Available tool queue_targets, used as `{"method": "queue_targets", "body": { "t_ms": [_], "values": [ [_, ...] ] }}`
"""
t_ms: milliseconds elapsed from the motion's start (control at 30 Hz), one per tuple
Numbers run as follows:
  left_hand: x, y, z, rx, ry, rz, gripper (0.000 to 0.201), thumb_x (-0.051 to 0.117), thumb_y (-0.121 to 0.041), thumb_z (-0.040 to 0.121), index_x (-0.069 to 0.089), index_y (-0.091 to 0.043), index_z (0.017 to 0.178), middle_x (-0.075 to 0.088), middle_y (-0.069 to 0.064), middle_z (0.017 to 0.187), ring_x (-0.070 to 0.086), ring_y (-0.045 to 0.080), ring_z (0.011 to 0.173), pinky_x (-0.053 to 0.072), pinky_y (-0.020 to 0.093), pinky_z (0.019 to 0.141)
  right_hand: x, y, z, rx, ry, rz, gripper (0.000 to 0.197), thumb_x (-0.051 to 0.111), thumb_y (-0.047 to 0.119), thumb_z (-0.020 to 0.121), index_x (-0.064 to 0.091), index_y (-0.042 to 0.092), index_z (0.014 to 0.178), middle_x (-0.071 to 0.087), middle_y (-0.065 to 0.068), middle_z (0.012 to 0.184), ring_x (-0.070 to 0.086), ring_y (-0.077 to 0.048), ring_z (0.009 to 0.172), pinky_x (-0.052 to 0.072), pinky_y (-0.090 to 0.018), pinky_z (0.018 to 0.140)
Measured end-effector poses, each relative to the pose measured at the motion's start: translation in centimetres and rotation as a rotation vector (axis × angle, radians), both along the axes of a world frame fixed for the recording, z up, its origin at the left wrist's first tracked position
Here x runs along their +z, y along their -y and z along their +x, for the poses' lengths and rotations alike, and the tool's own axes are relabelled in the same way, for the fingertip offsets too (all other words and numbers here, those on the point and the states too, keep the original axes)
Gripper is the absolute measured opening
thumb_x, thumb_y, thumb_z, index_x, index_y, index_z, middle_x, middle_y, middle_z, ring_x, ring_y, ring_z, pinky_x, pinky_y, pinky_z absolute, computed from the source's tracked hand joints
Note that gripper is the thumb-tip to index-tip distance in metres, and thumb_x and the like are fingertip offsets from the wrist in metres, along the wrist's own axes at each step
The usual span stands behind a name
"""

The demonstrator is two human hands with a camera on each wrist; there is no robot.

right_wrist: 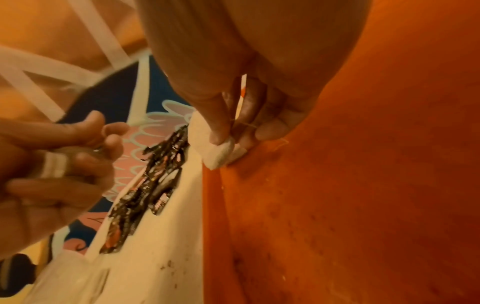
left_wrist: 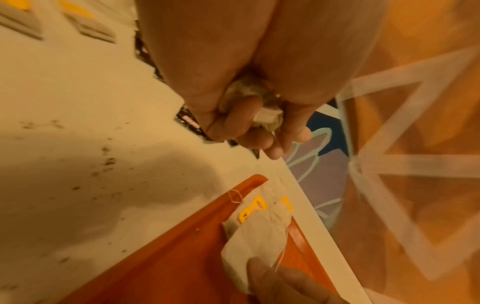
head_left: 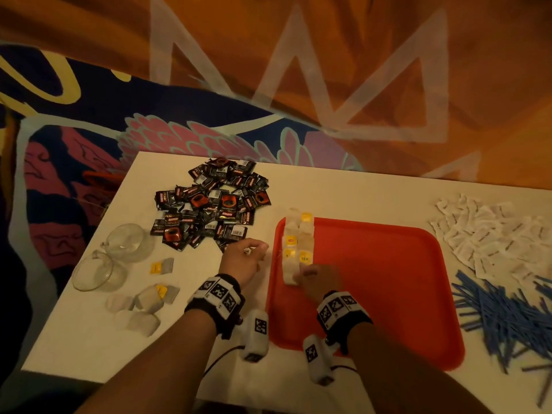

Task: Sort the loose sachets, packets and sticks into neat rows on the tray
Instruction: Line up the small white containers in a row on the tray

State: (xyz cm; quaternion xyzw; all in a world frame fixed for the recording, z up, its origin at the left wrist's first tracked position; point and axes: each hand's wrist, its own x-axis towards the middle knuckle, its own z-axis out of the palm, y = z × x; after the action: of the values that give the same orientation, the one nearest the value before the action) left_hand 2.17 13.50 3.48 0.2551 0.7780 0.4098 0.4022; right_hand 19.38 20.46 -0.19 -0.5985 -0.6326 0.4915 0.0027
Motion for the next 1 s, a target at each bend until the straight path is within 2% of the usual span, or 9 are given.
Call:
{"method": "queue_targets", "body": {
  "t_ms": [133,267,367,567,633,700,767,900,1000],
  "values": [
    [-1.3,1.6,-0.4,0.051,0.075,-0.048,0.012,0.062,-0.017,0.097,0.072,-0.017,0.090,0.067,-0.001,0.075,0.052,0.008,0.054,0.038,0.017,0.047,-2.0,0.6,-1.0,0.053,0.137,-0.011,0.025,0.066,0.036,0.090,0.072,0.024,0.110,0.070,0.000,0.113,0.064,-0.020,0.101,0.050,-0.025,0.080],
    [-1.7,2.6,-0.9,0.065,0.091,-0.063,0.012,0.062,-0.018,0.097,0.072,-0.018,0.089,0.067,-0.002,0.074,0.053,0.007,0.054,0.040,0.018,0.047,-3.0,0.7,-1.8,-0.014,0.203,-0.026,0.027,0.069,0.036,0.089,0.072,0.019,0.109,0.069,-0.003,0.112,0.065,-0.021,0.102,0.044,-0.022,0.071],
    [-1.8,3.0,-1.4,0.061,0.097,-0.081,0.011,0.063,-0.021,0.096,0.072,-0.020,0.090,0.067,-0.002,0.076,0.054,0.009,0.057,0.042,0.023,0.049,-3.5,0.6,-2.1,-0.100,0.183,-0.050,0.024,0.074,0.032,0.085,0.070,0.020,0.106,0.068,-0.003,0.113,0.063,-0.021,0.101,0.045,-0.024,0.072],
    [-1.8,3.2,-1.7,0.077,0.138,-0.103,0.009,0.063,-0.020,0.096,0.071,-0.017,0.092,0.067,-0.001,0.077,0.053,0.010,0.057,0.041,0.024,0.047,-3.4,0.9,-2.1,-0.181,0.175,-0.035,0.024,0.077,0.030,0.082,0.062,0.019,0.097,0.062,0.001,0.100,0.054,-0.014,0.084,0.041,-0.021,0.061],
    [-1.7,3.1,-1.5,0.092,0.211,-0.097,0.008,0.064,-0.019,0.096,0.070,-0.016,0.092,0.068,0.001,0.079,0.052,0.011,0.058,0.039,0.023,0.046,-3.1,0.9,-1.9,-0.175,0.170,-0.041,0.025,0.076,0.032,0.083,0.060,0.020,0.097,0.058,0.003,0.097,0.053,-0.014,0.084,0.038,-0.020,0.056],
    [-1.1,2.8,-1.2,0.119,0.338,-0.068,0.009,0.063,-0.022,0.097,0.068,-0.014,0.095,0.066,0.004,0.080,0.050,0.010,0.055,0.035,0.021,0.043,-2.6,0.9,-1.6,-0.162,0.157,-0.028,0.024,0.075,0.034,0.084,0.059,0.020,0.096,0.053,0.006,0.092,0.052,-0.013,0.086,0.039,-0.020,0.060],
    [-0.3,2.4,-0.8,0.142,0.458,-0.051,0.026,0.057,-0.036,0.099,0.065,-0.012,0.100,0.063,0.004,0.074,0.047,0.011,0.050,0.030,0.019,0.039,-1.8,0.8,-1.2,-0.142,0.117,0.007,0.023,0.074,0.033,0.084,0.058,0.021,0.094,0.054,0.008,0.089,0.055,-0.013,0.087,0.041,-0.021,0.067],
    [1.1,1.3,-0.3,0.177,0.625,-0.006,0.061,0.033,-0.063,0.098,0.061,-0.009,0.103,0.062,0.008,0.063,0.044,0.014,0.041,0.021,0.015,0.035,1.1,0.3,-1.2,-0.068,-0.146,0.051,0.015,0.072,0.024,0.086,0.061,0.018,0.094,0.060,0.010,0.082,0.060,-0.009,0.076,0.041,-0.017,0.056],
    [1.9,0.6,0.3,0.146,0.626,0.019,0.072,0.024,-0.070,0.095,0.061,-0.009,0.106,0.063,0.013,0.064,0.043,0.018,0.040,0.021,0.015,0.037,4.0,-0.5,-1.8,0.036,-0.352,0.133,0.009,0.072,0.020,0.086,0.065,0.025,0.084,0.065,0.007,0.083,0.064,-0.013,0.080,0.055,-0.032,0.073]
  ]
}}
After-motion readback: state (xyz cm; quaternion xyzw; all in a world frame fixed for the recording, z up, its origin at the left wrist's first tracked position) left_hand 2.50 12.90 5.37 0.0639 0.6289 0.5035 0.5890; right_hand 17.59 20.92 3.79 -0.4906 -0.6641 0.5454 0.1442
